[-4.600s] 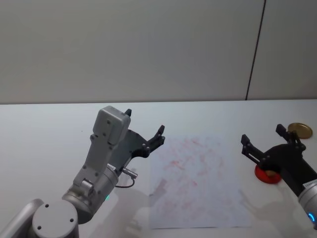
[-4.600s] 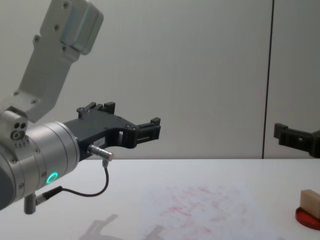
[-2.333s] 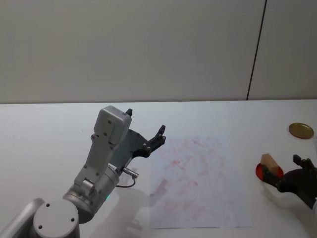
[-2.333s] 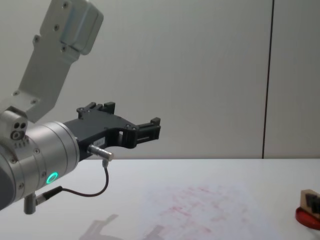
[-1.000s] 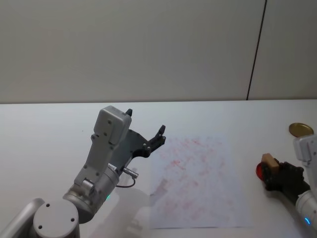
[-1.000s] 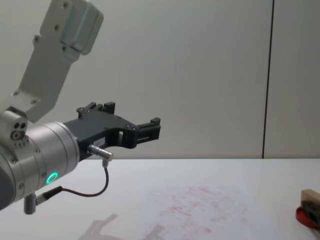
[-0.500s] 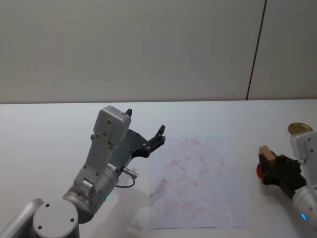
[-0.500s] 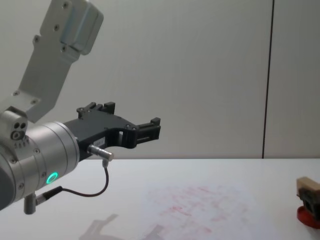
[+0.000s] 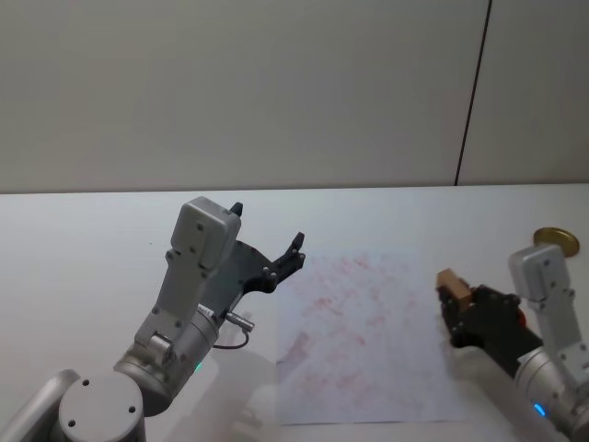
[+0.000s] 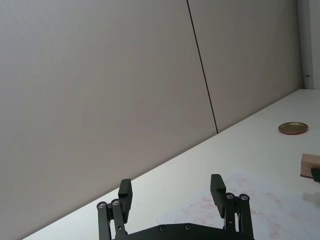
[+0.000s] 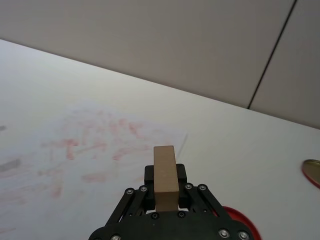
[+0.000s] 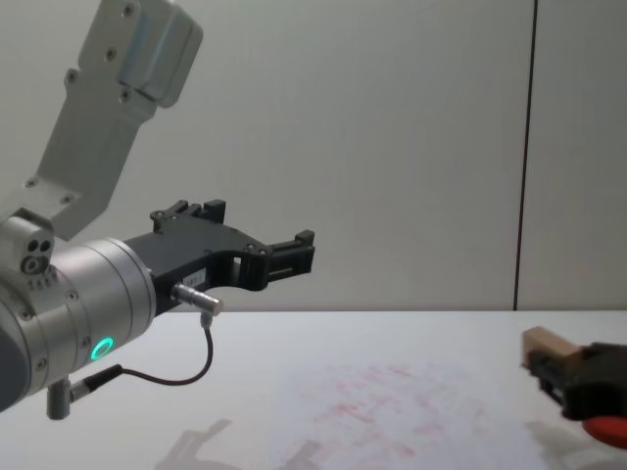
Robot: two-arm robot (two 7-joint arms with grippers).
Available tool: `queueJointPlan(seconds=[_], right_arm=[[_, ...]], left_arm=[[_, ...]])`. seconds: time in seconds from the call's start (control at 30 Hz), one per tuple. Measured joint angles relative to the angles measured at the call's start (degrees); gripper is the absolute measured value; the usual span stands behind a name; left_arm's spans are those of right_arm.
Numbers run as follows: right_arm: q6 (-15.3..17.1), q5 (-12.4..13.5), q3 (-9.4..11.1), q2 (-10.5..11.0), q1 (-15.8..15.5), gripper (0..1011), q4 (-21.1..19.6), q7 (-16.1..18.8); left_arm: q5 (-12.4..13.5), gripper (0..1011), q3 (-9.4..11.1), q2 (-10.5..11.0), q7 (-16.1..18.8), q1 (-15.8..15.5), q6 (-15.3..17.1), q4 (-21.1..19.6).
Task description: Use the one hand to pick up the stamp and affix it onto the A4 paper.
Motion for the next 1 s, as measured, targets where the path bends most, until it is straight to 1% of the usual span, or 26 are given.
queueJointPlan(seconds=[0.13, 0.37, 0.67, 1.0], right_arm=[[1.0, 0.6, -0.8, -0.2, -0.9, 221, -1.4, 2.1], [2.8, 1.6, -2.0, -0.5, -2.4, 221, -2.8, 4.3], [4.8, 3.0, -2.9, -0.8, -3.7, 220, -3.6, 5.4], [6.1, 4.0, -3.2, -0.9, -4.4, 221, -3.5, 5.6]], left_arm=[[0.0, 993, 0.0, 0.0, 0.0, 0.0, 0.0, 0.0], [0.0, 993, 0.0, 0.0, 0.0, 0.0, 0.0, 0.0], [0.0, 993, 0.0, 0.0, 0.0, 0.0, 0.0, 0.0], [0.0, 993, 0.0, 0.0, 0.0, 0.0, 0.0, 0.0]])
